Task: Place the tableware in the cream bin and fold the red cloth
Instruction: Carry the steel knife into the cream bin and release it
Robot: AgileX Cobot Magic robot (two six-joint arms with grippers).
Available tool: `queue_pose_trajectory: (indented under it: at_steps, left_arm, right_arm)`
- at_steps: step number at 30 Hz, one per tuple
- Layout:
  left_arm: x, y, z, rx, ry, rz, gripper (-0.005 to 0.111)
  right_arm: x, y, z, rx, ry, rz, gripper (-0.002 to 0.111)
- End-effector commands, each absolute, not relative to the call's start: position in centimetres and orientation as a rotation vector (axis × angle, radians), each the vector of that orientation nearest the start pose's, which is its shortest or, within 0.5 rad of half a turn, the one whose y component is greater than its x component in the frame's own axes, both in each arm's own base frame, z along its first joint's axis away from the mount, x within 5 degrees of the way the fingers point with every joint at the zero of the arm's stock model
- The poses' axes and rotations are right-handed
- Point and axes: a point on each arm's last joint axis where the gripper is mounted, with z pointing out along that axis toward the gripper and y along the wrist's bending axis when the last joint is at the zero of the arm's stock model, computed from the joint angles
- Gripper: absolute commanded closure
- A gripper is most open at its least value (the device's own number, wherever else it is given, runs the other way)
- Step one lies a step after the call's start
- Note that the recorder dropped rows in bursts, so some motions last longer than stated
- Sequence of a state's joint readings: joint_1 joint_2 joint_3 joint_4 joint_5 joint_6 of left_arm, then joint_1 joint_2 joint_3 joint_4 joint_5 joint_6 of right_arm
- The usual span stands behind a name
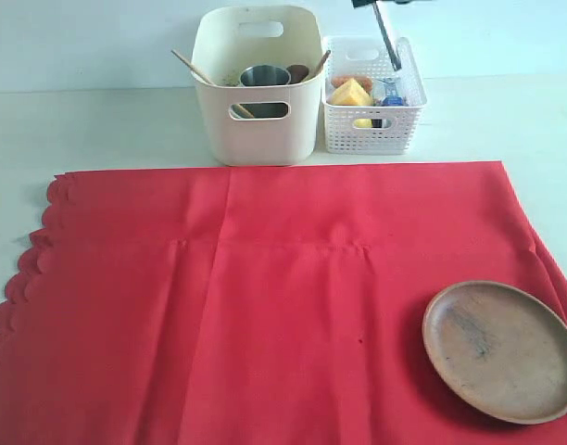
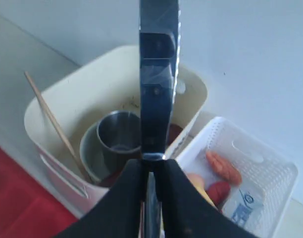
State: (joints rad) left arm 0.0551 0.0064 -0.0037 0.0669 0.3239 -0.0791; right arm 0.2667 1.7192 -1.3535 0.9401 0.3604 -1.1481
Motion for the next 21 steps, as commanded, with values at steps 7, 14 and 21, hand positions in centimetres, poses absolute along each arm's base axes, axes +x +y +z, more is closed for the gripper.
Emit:
queue_pose_trajectory:
  at_steps: [7,14,21]
  left_arm:
    - [5.4,0.5,18.4,-0.078,1.802,0.040,0.106]
    - [5.4,0.5,18.4,-0.078,1.802,0.040,0.106]
    - [5.4,0.5,18.4,-0.078,1.802,0.040,0.106]
  right_arm:
    - [45.6,16.3,28.7,-0.586,1.921,0.548,0.108]
    - [47.8,17.6,26.4,-0.561,1.916,0.493,0.104]
    - [47.8,19.4,25.0,-0.613,1.902,0.424,0.069]
